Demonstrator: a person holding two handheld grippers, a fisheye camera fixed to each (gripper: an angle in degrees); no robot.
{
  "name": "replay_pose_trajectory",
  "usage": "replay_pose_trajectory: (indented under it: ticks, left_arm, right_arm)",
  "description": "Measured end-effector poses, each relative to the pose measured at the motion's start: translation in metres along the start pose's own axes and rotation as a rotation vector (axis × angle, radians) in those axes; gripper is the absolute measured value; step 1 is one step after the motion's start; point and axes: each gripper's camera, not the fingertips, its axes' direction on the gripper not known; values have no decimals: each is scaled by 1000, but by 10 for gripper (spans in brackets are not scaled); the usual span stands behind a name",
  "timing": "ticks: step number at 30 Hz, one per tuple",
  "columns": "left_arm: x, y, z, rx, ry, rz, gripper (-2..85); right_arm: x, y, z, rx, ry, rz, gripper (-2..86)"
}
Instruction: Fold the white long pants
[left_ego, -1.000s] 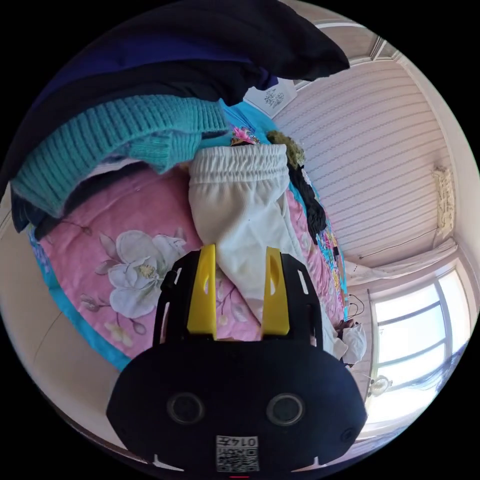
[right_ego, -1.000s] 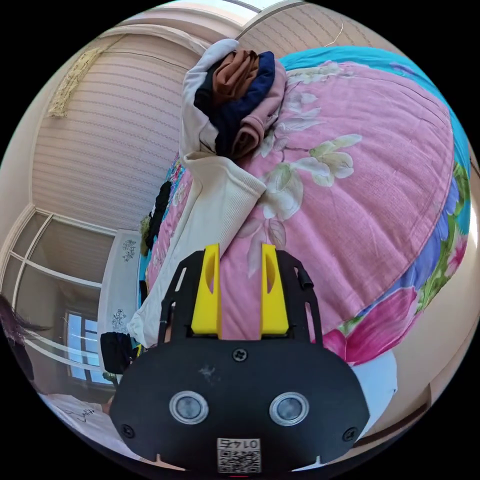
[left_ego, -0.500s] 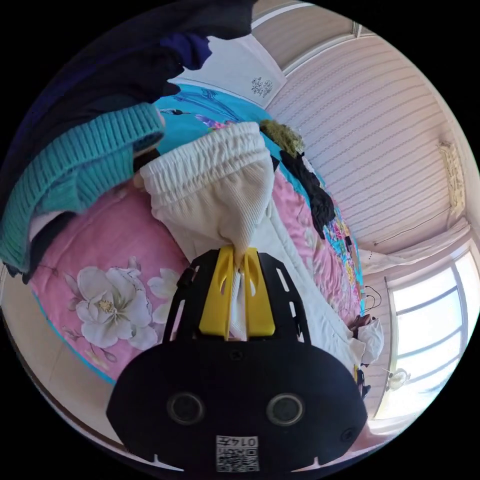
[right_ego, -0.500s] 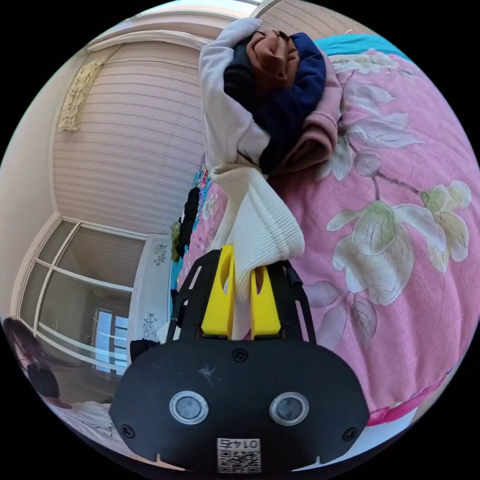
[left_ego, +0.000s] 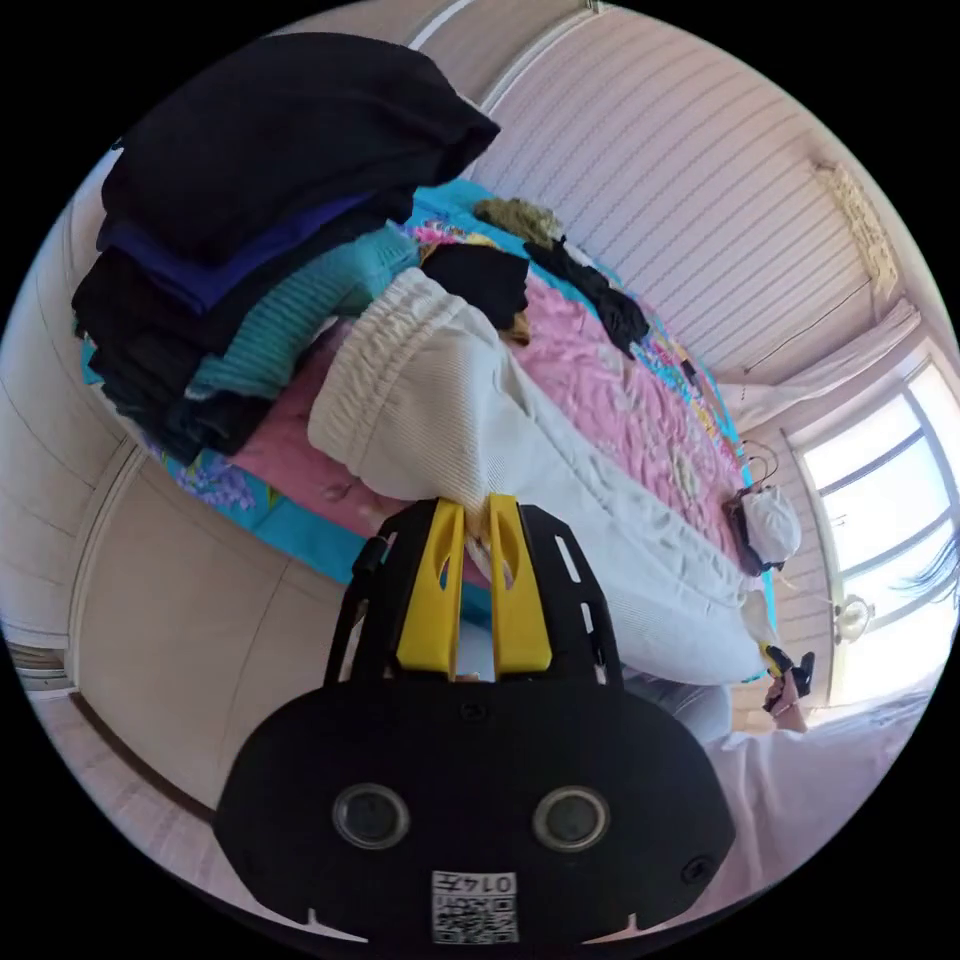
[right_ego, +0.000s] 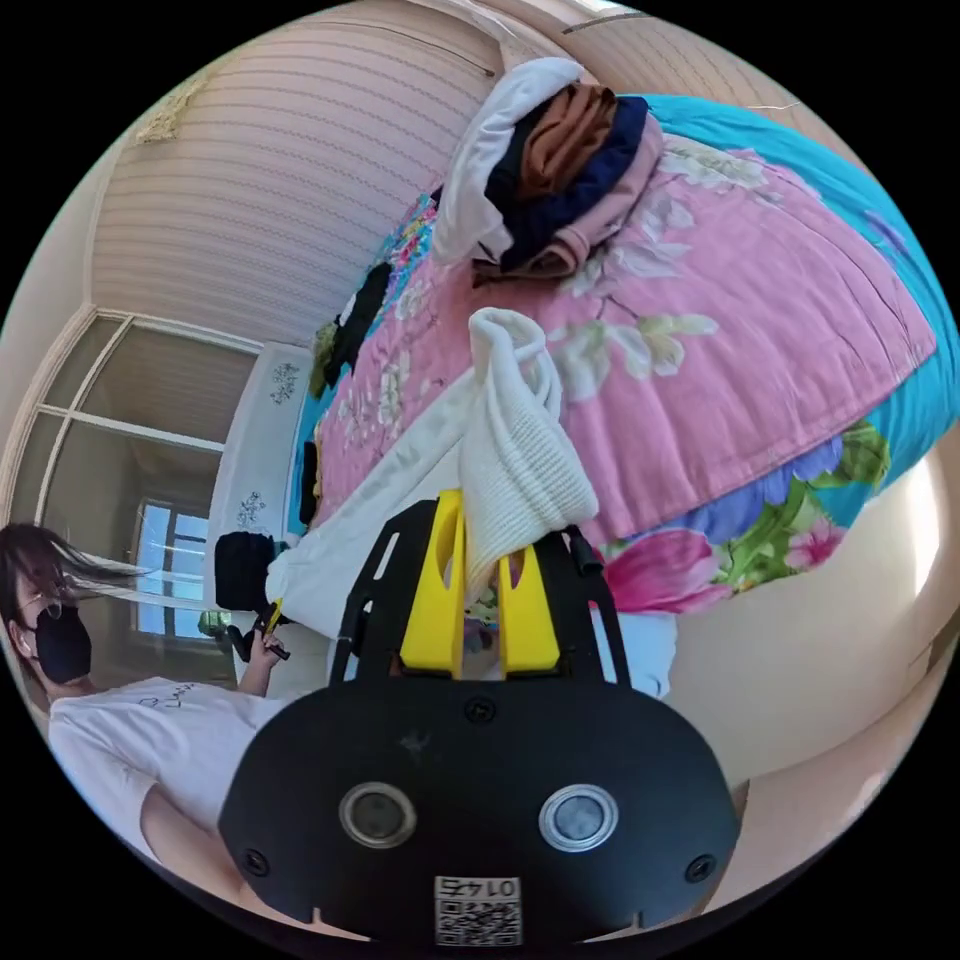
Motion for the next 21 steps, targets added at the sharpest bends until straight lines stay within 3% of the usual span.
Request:
replay_pose_trajectory:
  ticks: [4, 5, 8, 10, 11, 14, 16, 21]
  left_arm:
    - [28, 24, -1, -32, -86, 66, 61]
    - [43, 29, -9, -33, -181, 145, 57]
    - [88, 45, -26, -53, -464, 356, 41]
    - [122, 53, -33, -46, -491, 512, 29]
    - [148, 58, -34, -33, -479, 621, 26]
    - [217, 56, -21, 37, -382, 800, 27]
    - [261, 52, 0, 33, -275, 925, 34]
    - [382, 48, 83, -40, -137, 1264, 60]
  right_arm:
    - [-44, 4, 12, -124, 339, -17, 67]
    - [-54, 5, 11, -126, 387, -33, 70]
    - [-103, 7, -2, -65, 629, -78, 65]
    - [-148, 6, -11, 37, 865, -78, 17]
    - [-164, 5, -11, 53, 891, -119, 19]
    - [-261, -1, 21, 29, 837, -521, 36]
    - [-345, -4, 79, -117, 737, -849, 71]
    - [-478, 4, 196, -397, 606, -1240, 134]
